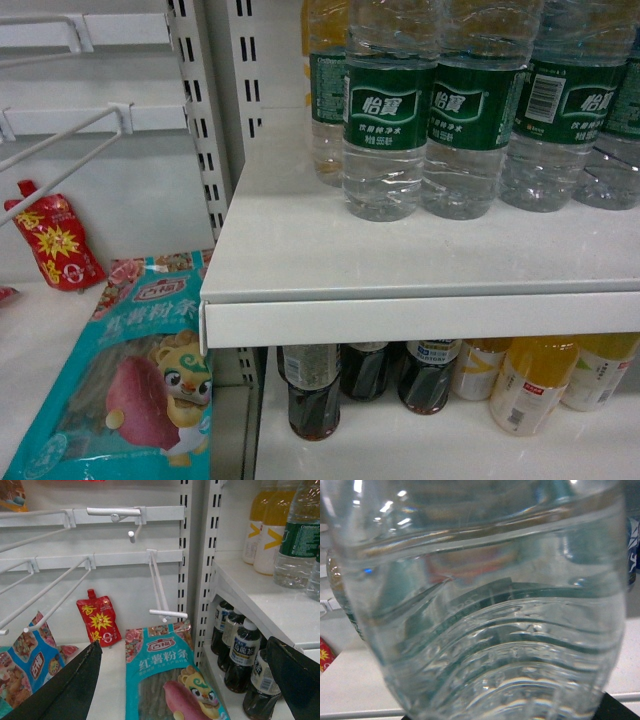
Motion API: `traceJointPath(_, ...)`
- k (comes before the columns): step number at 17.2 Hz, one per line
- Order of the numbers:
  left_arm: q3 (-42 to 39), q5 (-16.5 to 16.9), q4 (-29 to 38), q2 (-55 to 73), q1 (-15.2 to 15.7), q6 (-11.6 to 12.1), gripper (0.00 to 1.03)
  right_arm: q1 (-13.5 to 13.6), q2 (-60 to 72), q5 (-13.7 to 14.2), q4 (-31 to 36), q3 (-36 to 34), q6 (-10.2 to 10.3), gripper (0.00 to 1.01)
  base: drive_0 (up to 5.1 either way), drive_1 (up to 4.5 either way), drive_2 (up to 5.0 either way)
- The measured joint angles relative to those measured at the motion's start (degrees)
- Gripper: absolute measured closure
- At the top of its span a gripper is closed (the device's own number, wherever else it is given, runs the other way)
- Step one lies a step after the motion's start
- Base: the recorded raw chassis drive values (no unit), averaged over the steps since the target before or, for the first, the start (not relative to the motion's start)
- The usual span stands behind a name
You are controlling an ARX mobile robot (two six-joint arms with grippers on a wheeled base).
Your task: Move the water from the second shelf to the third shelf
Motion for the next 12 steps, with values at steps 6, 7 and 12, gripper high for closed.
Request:
traceJointPath(6, 0.0, 0.0, 0.0, 0.0, 0.0, 0.0, 0.05, 7.6, 7.9, -0.3, -4.3, 6.1, -2.2, 0.61, 0.0, 0.0, 0.0)
traceJointPath(7, 0.0, 0.0, 0.0, 0.0, 0.0, 0.0, 0.05, 8.6, 10.5, 0.5, -4.4, 6.3, -2.8, 0.61, 0.0, 0.0, 0.0)
traceJointPath(12, 0.0, 0.0, 0.0, 0.0, 0.0, 0.0, 0.05, 11.4, 21.7, 4.4, 0.0, 9.9, -2.6, 0.61, 0.0, 0.0, 0.0)
